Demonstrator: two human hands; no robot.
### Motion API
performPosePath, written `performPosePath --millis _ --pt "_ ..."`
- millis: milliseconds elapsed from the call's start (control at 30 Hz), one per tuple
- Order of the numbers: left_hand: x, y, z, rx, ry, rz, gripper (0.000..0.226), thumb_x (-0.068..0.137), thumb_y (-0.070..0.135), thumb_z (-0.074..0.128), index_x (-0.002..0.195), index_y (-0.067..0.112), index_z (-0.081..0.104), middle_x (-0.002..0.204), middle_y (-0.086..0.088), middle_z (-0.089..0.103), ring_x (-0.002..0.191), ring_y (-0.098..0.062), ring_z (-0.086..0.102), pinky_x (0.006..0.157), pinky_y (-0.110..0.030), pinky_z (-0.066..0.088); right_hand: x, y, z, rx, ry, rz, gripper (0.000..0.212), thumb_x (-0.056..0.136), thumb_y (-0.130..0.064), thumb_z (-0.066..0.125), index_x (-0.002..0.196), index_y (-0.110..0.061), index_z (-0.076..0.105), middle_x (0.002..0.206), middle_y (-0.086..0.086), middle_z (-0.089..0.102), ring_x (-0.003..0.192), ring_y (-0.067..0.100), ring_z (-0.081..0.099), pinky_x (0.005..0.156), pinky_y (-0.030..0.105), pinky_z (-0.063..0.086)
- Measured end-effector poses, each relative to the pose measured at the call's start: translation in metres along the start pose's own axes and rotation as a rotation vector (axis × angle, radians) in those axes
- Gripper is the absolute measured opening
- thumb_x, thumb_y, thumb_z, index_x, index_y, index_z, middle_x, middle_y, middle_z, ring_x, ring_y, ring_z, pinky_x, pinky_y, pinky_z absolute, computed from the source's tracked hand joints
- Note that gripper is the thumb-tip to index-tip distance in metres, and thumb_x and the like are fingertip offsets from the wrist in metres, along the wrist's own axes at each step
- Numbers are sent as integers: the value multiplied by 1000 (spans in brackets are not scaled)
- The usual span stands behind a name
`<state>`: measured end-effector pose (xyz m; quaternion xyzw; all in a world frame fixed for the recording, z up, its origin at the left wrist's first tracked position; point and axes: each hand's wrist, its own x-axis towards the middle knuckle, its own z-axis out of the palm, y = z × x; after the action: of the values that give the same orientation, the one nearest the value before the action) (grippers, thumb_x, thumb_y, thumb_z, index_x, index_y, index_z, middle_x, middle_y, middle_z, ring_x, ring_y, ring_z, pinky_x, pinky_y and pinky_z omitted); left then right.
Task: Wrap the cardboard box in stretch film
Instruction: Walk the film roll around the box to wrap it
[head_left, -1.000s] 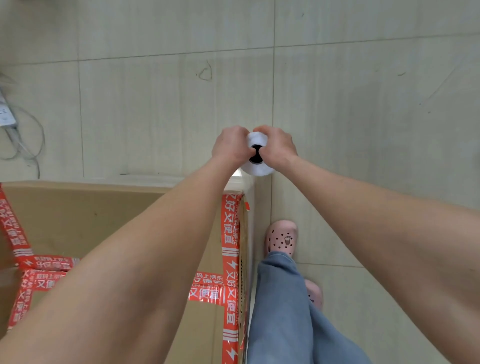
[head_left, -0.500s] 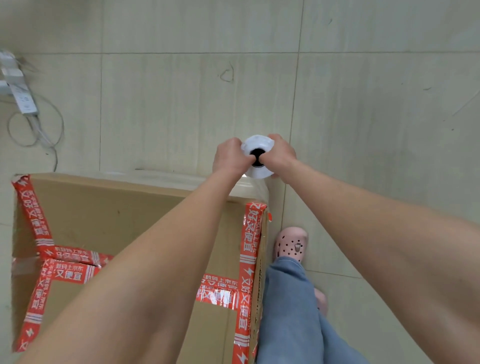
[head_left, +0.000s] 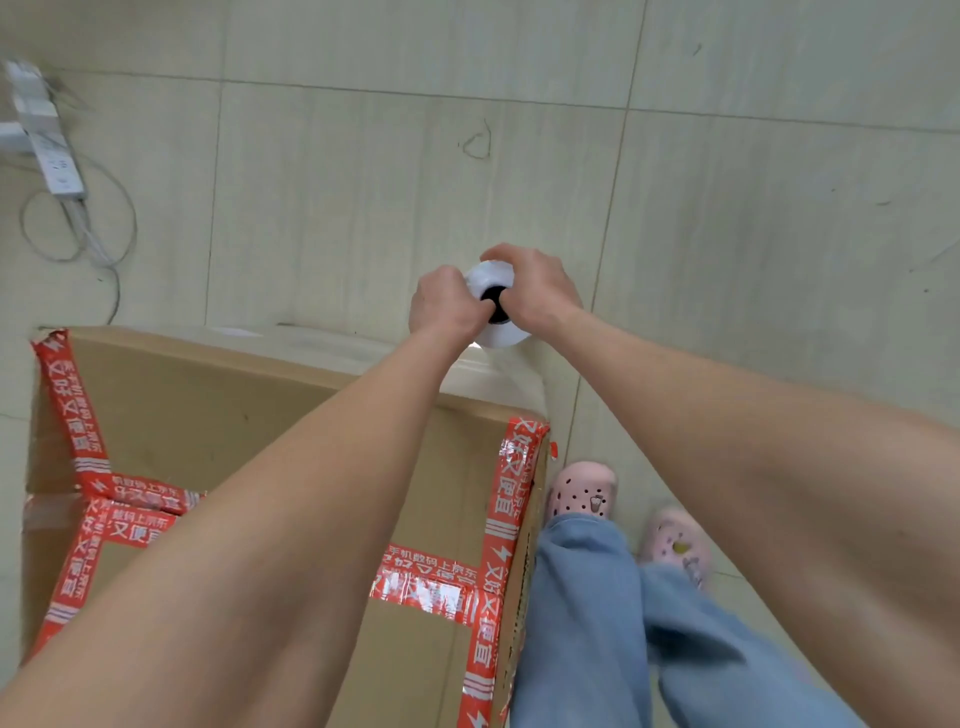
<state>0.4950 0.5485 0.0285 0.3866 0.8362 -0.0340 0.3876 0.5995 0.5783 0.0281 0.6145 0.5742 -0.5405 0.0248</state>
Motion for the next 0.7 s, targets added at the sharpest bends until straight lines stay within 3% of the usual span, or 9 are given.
performPosePath --millis 100,167,267,333,400,533,700 --pt "0 -12 -8 -46 14 -85 18 78 16 62 88 1 62 91 -13 66 71 -31 68 70 -39 59 -2 -1 11 63 33 -6 57 84 -8 50 137 -26 44 132 5 53 119 26 52 97 38 46" --pt "-1 -18 -8 -34 14 -113 18 77 18 63 86 2 60 92 -15 67 73 -31 68 71 -38 58 -2 1 13 123 -20 96 63 84 -15 56 142 -21 35 135 7 50 121 27 50 94 35 46" --pt "1 -16 -8 -10 9 -78 23 78 17 62 96 2 62 98 -14 66 90 -33 66 74 -38 56 -2 1 13 190 -224 216 56 80 -18 60 134 -18 43 125 9 57 110 28 56 80 37 54" --pt "4 -11 -8 17 15 -32 25 80 14 58 104 7 61 104 -12 65 97 -32 62 76 -35 52 0 -3 12 215 -248 225 50 80 -14 58 129 -18 48 121 10 59 107 28 58 76 39 58" --pt "5 -7 -9 42 13 -7 20 80 11 55 98 8 62 103 -13 65 96 -32 61 72 -33 48 4 -3 13 213 -216 222 51 82 -10 55 132 -18 47 123 10 57 106 28 59 76 39 58" --pt "3 -17 -12 28 38 -58 16 78 9 55 91 4 63 98 -16 66 90 -34 64 68 -32 51 7 -11 19 58 -144 99 49 83 -9 49 131 -21 50 125 7 58 110 29 56 84 42 55" --pt "2 -42 -15 -217 68 -249 26 76 18 66 96 0 65 95 -14 68 82 -31 69 74 -40 58 14 -38 28 -253 -184 -161 52 84 -7 44 130 -30 52 129 6 56 118 29 53 94 37 45"
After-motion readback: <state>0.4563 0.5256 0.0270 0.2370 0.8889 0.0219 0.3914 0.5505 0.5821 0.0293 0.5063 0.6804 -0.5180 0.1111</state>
